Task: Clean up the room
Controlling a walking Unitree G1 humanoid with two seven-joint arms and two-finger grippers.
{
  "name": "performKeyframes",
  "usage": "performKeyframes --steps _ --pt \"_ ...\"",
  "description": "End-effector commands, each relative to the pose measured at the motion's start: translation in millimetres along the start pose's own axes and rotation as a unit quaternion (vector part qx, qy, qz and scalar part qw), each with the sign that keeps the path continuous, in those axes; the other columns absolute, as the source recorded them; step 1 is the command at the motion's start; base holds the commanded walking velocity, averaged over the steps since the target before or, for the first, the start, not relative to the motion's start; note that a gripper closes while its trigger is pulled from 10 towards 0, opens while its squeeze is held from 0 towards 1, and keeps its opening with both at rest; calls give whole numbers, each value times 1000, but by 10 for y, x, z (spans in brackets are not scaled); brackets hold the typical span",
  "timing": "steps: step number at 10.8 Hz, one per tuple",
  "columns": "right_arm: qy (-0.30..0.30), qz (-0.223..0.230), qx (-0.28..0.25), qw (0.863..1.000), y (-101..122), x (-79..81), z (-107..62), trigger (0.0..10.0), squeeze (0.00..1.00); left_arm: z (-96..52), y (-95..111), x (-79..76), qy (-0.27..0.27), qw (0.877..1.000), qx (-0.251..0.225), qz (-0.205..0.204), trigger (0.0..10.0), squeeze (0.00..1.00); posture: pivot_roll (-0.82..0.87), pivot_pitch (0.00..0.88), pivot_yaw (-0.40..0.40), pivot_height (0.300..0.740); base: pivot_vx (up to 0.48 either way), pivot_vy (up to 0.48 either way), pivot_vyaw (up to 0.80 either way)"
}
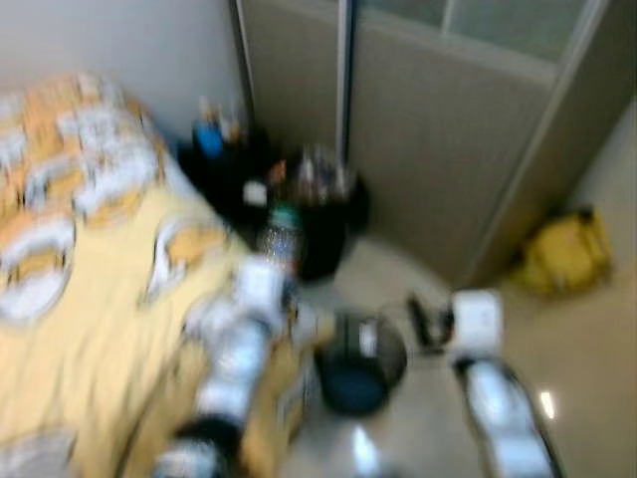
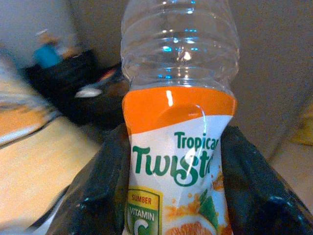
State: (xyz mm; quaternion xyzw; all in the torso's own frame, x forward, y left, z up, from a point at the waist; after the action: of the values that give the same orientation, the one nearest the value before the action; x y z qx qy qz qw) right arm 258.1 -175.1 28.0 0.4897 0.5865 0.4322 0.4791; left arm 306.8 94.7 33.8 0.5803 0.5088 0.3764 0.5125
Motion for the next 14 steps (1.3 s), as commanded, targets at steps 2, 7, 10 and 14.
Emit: performKeyframes --steps 2,7,10,14 --pt "6 -1 -10 1000 39 43 -8 10000 0 22 51 19 -12 1000 -8 11 10000 0 -142 0 34 732 0 -435 -537" --pt "38 -7 104 994 -403 99 -289 10000 0 202 -188 -169 -48 981 141 120 10000 0 -190 44 42 732 0 -87 0" --pt "15 -11 56 998 -275 76 -573 10000 0 241 -84 -185 -44 989 99 103 10000 0 -254 110 83 732 0 0 0" --pt "17 -12 36 999 -104 250 -990 10000 0 163 -244 -147 -9 987 126 95 10000 0 -296 247 109 732 0 0 0"
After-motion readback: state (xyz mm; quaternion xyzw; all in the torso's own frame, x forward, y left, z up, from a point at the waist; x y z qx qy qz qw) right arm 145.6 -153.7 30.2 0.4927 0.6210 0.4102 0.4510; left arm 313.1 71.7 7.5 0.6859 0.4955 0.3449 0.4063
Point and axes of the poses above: a point about 5 cm out from each wrist's last joint towards the gripper, its own z axis pointing out of the wrist towards the gripper, its own y axis along the axis of the wrist's last joint, x = y × z, the point moved 1 cm from there along z, pointing out of the wrist towards the gripper, and after that the axes turned 5 degrees about -z, right-handed, at the moved point
